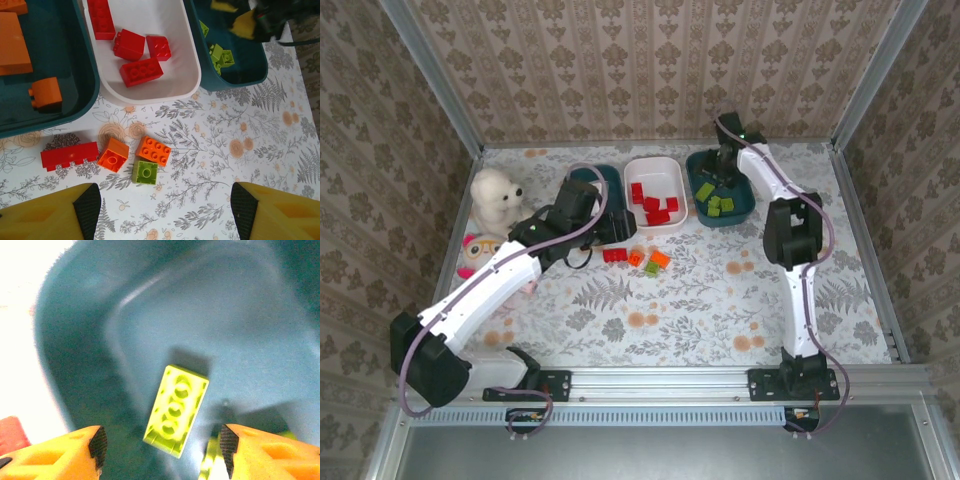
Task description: Sort the legos into containers by color
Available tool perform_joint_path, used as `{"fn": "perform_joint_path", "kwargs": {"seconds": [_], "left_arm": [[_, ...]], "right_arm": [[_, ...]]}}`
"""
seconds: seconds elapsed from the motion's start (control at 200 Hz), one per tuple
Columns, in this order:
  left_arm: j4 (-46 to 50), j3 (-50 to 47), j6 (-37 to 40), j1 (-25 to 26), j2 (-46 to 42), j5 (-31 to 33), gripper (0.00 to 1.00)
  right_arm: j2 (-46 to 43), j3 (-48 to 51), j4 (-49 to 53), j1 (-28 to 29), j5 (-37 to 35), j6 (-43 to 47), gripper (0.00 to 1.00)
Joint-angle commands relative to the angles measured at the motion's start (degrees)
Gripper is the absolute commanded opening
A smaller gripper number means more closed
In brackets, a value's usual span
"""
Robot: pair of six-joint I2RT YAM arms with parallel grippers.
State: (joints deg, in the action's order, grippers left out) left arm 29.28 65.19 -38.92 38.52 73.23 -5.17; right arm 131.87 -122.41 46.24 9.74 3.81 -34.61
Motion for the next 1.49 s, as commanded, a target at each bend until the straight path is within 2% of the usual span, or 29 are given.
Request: {"fn": "perform_joint_path", "kwargs": {"seconds": [0.0, 0.18, 0.36, 0.455, 0.555, 0.625, 0.735, 0.89, 1.13, 1.36, 1.49], "left_arm": [[2.04, 3.11, 2.67, 0.95, 2.67, -0.38, 0.73], [2.65, 7.15, 7.78, 3.61, 11.77, -2.37, 0.74], [8.89, 16.36, 17.1, 7.17, 24.88, -1.14, 0.82], [11.88, 20.67, 20.02, 7.77, 31.27, 0.06, 0.86], [13.85, 24.06, 22.26, 7.83, 36.52, 0.72, 0.88], [15.32, 26.17, 23.17, 7.82, 39.7, 0.94, 0.88], [17.0, 28.25, 23.89, 7.98, 43.59, 1.61, 0.89], [18.85, 30.83, 24.97, 8.38, 46.99, 2.76, 0.89], [19.07, 31.15, 24.68, 9.31, 49.74, 3.28, 0.85], [19.32, 31.43, 24.16, 11.45, 51.77, 3.73, 0.76], [19.41, 31.4, 23.29, 12.16, 52.19, 5.2, 0.64]], "right_arm": [[-15.21, 6.38, -4.55, 0.42, -2.19, 1.06, 0.64], [-36.36, 30.48, -17.09, 3.57, 0.9, 1.55, 0.69], [-57.18, 53.27, -18.55, 6.64, 5.09, -0.74, 0.82], [-67.9, 62.79, -17.56, 7.92, 9.95, -2.06, 0.88], [-78.68, 70.12, -15.77, 7.93, 15.42, -5.0, 0.95], [-85.39, 72.74, -10.94, 7.93, 17.24, -6.52, 0.99], [-93.01, 73.73, -4.47, 7.93, 17.5, -7.96, 1.0], [-97.3, 73.04, 0.76, 8.01, 15.77, -9.32, 1.0], [-96.16, 72.08, 0.43, 7.94, 15.17, -9.61, 1.0], [-93.86, 71.94, -0.37, 7.93, 15.42, -8.82, 1.0], [-92.77, 71.83, -1.3, 7.98, 15.7, -8.8, 1.0]]}}
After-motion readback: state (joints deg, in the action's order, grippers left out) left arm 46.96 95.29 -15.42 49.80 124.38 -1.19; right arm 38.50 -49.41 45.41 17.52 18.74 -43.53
